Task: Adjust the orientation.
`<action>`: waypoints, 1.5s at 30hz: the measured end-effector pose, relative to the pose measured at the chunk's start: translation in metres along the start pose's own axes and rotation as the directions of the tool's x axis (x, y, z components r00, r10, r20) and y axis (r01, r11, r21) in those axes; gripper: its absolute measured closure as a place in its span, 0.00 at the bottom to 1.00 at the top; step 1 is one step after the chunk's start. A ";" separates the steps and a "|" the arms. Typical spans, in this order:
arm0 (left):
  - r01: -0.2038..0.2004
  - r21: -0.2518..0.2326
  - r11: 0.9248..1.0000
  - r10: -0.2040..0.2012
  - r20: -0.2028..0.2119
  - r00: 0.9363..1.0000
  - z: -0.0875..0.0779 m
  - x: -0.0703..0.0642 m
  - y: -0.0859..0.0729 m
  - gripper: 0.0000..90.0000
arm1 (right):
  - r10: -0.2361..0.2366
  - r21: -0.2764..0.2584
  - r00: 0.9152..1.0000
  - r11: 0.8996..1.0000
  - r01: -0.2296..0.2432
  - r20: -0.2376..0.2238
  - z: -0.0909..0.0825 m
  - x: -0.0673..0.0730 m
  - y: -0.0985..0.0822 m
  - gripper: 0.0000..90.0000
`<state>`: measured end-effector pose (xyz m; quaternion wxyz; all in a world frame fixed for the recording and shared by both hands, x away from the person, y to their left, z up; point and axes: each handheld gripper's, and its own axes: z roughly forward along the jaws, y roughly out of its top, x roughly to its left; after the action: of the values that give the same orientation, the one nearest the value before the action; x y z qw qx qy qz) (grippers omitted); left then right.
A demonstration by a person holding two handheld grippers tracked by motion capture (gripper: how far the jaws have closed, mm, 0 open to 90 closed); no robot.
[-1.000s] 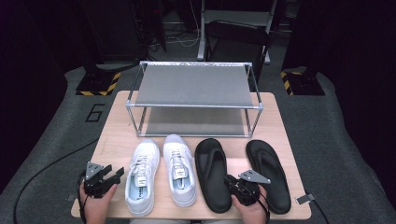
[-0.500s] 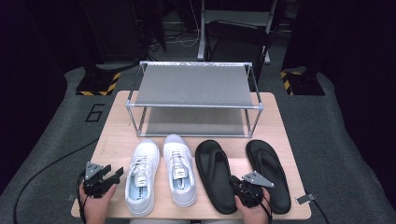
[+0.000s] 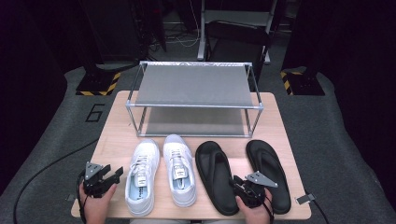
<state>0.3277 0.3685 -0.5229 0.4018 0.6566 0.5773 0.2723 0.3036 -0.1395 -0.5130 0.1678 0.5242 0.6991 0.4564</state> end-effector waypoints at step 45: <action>0.001 -0.017 1.000 -0.001 -0.013 1.000 -0.003 0.000 0.000 0.47 | 0.224 0.144 0.962 0.969 -0.203 -0.156 0.006 -0.022 -0.008 0.62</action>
<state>0.3253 0.3691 -0.5210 0.4037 0.6512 0.5778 0.2813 0.3124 -0.1562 -0.5278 0.0233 0.5651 0.6777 0.4698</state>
